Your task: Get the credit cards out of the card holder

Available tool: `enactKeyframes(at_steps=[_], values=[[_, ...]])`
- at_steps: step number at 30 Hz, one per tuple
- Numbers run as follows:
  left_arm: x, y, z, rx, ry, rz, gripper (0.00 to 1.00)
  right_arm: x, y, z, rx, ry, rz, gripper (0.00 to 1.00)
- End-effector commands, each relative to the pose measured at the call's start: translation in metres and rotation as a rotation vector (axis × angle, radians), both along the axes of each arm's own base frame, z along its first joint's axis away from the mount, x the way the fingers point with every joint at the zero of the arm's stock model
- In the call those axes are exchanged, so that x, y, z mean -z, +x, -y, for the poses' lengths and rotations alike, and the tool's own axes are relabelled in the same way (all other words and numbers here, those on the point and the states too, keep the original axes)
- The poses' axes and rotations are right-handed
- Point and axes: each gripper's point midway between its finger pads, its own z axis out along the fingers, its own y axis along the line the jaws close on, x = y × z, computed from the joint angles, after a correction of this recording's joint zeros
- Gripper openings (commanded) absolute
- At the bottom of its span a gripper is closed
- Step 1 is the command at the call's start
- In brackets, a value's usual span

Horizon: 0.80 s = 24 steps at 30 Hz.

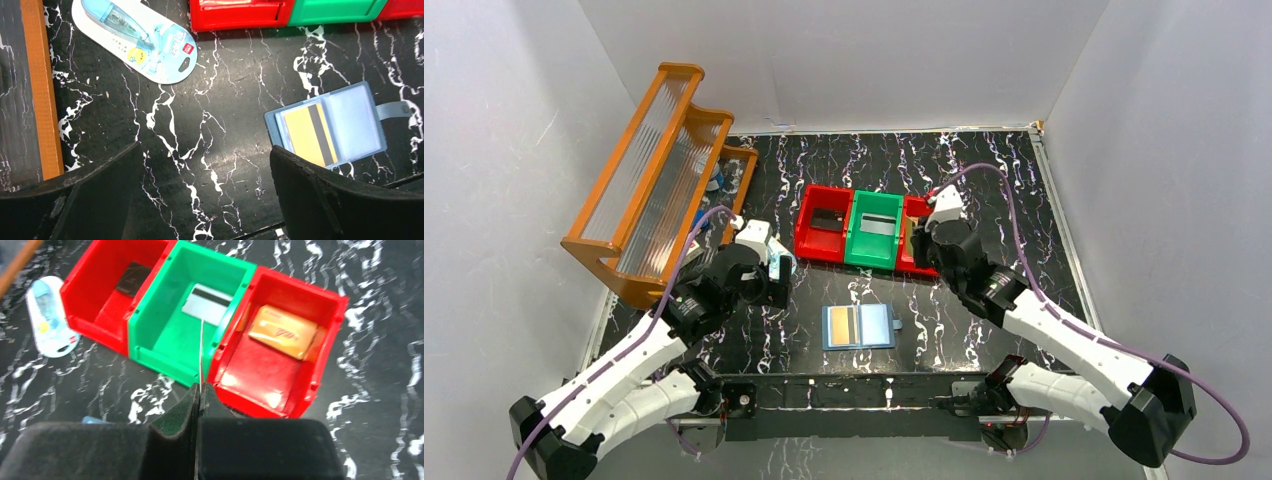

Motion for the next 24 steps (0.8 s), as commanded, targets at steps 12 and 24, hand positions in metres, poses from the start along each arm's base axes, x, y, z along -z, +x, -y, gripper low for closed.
enactKeyframes(at_steps=[12,24], values=[[-0.012,0.004,-0.011,-0.036,0.028,0.038,0.98,-0.001,0.050,0.023,-0.204,-0.738,0.229,0.00],[-0.007,0.005,-0.012,-0.046,0.051,0.018,0.98,0.031,0.090,0.021,-0.345,-0.899,0.198,0.00]])
